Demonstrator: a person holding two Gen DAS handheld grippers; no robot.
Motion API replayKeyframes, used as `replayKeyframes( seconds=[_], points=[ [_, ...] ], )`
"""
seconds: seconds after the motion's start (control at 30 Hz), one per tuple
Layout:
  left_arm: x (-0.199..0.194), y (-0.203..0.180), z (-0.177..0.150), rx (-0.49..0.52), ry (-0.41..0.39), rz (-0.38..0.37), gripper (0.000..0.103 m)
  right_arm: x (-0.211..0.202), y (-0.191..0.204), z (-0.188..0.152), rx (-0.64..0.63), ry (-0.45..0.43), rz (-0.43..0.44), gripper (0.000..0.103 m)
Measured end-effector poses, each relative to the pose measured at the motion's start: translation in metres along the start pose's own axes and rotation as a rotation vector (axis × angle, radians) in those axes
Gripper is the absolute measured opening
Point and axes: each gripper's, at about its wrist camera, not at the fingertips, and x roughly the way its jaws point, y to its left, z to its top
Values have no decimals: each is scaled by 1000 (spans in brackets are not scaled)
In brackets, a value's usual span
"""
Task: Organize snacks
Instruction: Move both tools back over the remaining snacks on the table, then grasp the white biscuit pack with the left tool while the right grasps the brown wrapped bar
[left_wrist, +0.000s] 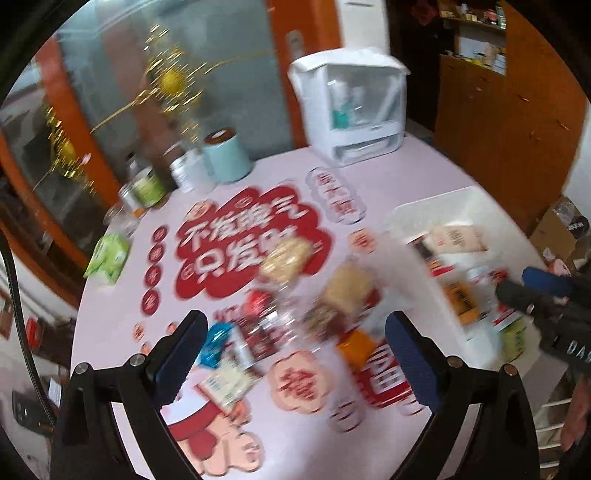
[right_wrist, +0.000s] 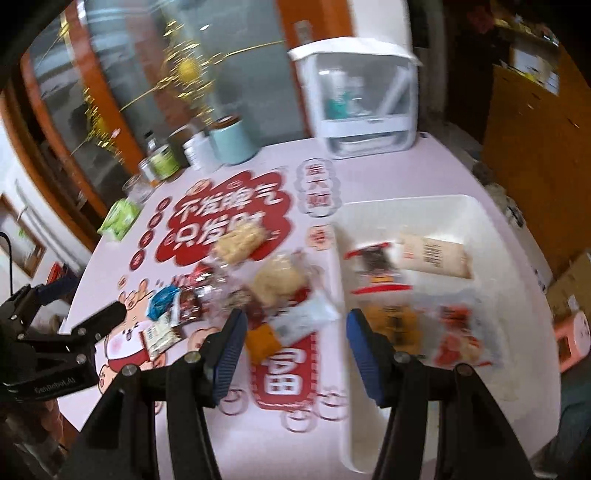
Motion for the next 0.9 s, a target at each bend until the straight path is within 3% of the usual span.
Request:
replayKeyframes(
  seconds=[0.2,0.43,0.6,0.9],
  points=[
    [23,67,-38,-59,71,-16,96,48,61,2,-60,47,96,57],
    [75,117,-86,-81,151,-63,96,120,118,-3,-130,139,171,57],
    [110,135,-108,-90,188,-140,96,172,141,-7,-152,221,164,57],
    [151,131,-112,-21,214,-186,96,222,154,-1,-160,296,161,56]
  ],
)
